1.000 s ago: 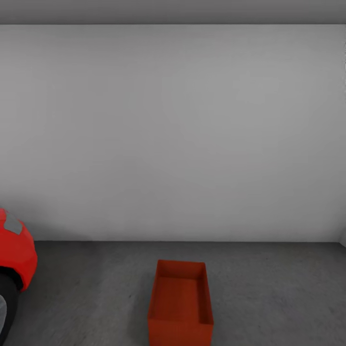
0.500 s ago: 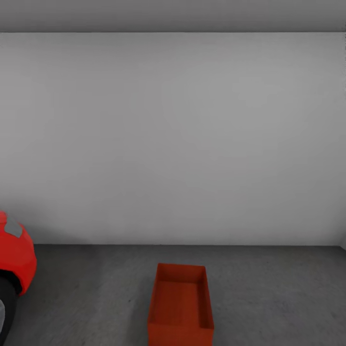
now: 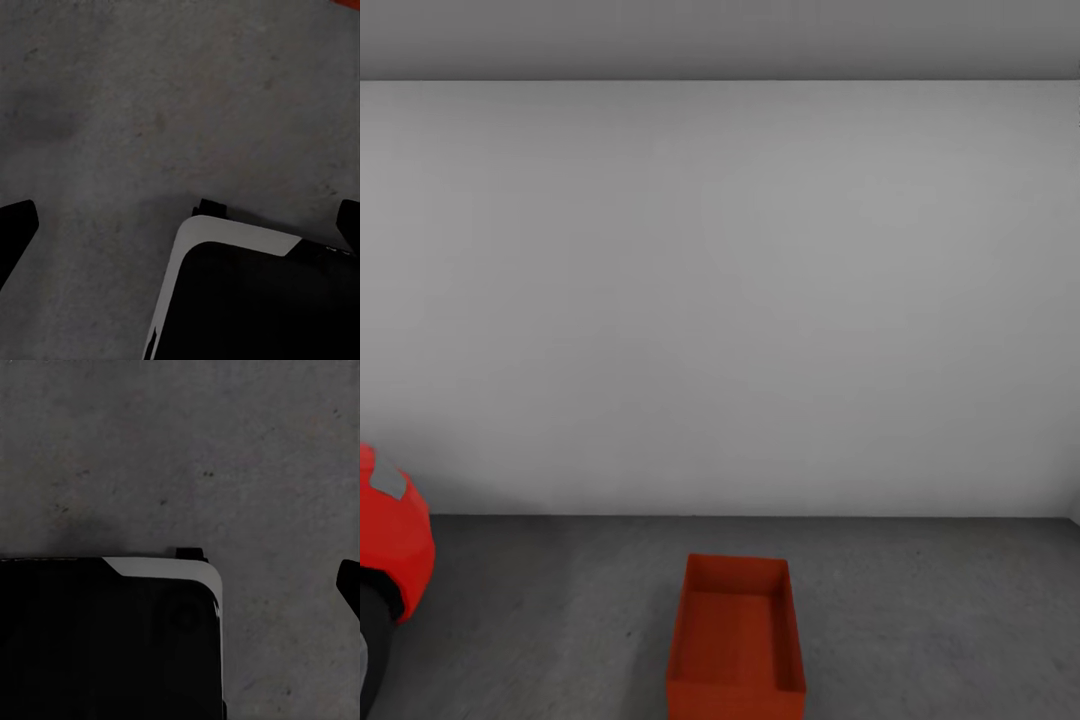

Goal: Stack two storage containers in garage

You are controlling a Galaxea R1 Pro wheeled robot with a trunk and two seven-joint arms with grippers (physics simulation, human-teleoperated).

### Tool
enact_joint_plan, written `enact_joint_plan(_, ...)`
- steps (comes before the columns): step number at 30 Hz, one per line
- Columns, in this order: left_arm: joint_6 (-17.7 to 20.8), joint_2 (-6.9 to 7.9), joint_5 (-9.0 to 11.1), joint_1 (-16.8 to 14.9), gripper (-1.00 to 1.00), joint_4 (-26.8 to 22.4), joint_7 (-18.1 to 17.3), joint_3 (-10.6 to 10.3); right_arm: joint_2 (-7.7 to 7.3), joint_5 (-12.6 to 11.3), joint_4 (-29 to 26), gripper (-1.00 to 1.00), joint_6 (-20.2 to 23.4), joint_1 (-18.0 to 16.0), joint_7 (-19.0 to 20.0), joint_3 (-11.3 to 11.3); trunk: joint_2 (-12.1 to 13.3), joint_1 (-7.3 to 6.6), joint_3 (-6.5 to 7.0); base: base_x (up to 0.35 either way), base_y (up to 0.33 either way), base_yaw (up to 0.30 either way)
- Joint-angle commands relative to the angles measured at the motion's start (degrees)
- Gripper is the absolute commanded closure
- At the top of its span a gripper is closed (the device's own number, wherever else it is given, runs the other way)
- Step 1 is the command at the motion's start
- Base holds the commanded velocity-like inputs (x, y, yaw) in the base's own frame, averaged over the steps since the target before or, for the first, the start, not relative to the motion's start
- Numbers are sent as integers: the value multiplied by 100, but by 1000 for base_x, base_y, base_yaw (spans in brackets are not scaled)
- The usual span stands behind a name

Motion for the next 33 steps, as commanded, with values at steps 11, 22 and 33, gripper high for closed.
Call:
enact_joint_plan(11, -20, 0, 25, -2, -100, 5, 2, 10, 4, -32, 19, -100, -22, -4, -15, 64, -3, 2, 5, 0, 0, 0)
enact_joint_plan(22, -20, 0, 26, -3, -100, 4, 2, 7, 1, -13, 19, -100, -18, -4, -21, 75, -3, 2, 5, 0, 0, 0)
enact_joint_plan(33, -20, 0, 26, -2, -100, 2, 2, 0, 25, -23, 9, -100, 0, -9, -89, 75, -3, 2, 5, 0, 0, 0)
